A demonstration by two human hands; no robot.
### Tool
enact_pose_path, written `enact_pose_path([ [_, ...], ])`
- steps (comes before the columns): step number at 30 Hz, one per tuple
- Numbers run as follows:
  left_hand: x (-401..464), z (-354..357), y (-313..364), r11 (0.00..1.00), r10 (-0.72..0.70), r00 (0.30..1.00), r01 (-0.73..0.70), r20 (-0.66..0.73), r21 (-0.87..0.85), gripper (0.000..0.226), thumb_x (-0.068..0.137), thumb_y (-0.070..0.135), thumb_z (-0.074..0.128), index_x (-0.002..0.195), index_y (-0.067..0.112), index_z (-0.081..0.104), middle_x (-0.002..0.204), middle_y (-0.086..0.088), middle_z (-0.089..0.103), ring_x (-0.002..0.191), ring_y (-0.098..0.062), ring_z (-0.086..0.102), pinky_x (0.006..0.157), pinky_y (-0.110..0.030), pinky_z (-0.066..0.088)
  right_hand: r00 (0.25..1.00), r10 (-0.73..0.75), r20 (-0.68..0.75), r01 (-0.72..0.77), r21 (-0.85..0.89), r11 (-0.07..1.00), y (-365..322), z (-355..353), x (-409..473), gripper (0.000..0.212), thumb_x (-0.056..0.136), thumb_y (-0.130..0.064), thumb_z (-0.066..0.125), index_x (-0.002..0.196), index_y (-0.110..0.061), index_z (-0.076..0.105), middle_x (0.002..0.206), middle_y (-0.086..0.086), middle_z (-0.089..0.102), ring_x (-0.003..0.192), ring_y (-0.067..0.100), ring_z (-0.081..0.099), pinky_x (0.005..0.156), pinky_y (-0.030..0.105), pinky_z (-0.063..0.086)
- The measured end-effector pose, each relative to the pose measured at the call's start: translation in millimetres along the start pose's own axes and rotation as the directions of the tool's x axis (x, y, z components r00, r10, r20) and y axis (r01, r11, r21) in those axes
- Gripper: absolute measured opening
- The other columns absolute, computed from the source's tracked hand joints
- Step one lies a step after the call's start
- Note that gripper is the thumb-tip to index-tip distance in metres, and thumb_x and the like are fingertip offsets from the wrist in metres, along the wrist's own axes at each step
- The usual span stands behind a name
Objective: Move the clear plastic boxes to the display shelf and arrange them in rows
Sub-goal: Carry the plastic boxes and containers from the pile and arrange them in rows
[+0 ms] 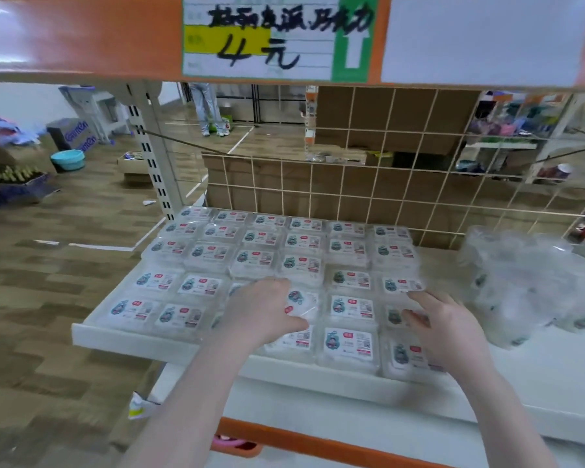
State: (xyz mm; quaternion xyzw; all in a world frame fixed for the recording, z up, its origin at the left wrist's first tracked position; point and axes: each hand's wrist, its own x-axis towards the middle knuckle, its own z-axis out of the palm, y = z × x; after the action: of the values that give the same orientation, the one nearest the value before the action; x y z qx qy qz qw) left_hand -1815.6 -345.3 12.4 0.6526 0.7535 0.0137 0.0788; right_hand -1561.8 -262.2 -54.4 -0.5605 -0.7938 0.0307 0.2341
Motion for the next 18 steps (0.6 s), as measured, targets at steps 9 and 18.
enact_pose_path([
  [9,21.5,12.7,69.5,0.994,-0.099,0.991,0.102,-0.088,0.024,0.060,0.086,0.066,0.045,0.116,0.017,0.059,0.106,-0.002,0.061,0.075,-0.018,0.049,0.050,-0.024,0.035,0.988,-0.120,-0.093,0.121,0.008,0.993,25.5,4.0,-2.4,0.028,0.063,-0.005,0.082,0.089,-0.006,0.072,0.087,0.010,0.069,0.078,0.034,0.064,0.068,0.035,0.053],
  [18,21.5,8.3,64.8,0.999,-0.019,1.000,0.020,-0.023,0.044,0.073,0.083,0.073,0.037,0.136,0.024,0.046,0.135,-0.006,0.048,0.113,-0.024,0.054,0.082,-0.035,0.048,0.968,-0.148,-0.204,0.165,0.070,0.984,28.5,20.6,-8.7,0.023,0.068,-0.004,0.079,0.090,-0.005,0.071,0.096,0.011,0.068,0.080,0.032,0.064,0.072,0.036,0.054],
])
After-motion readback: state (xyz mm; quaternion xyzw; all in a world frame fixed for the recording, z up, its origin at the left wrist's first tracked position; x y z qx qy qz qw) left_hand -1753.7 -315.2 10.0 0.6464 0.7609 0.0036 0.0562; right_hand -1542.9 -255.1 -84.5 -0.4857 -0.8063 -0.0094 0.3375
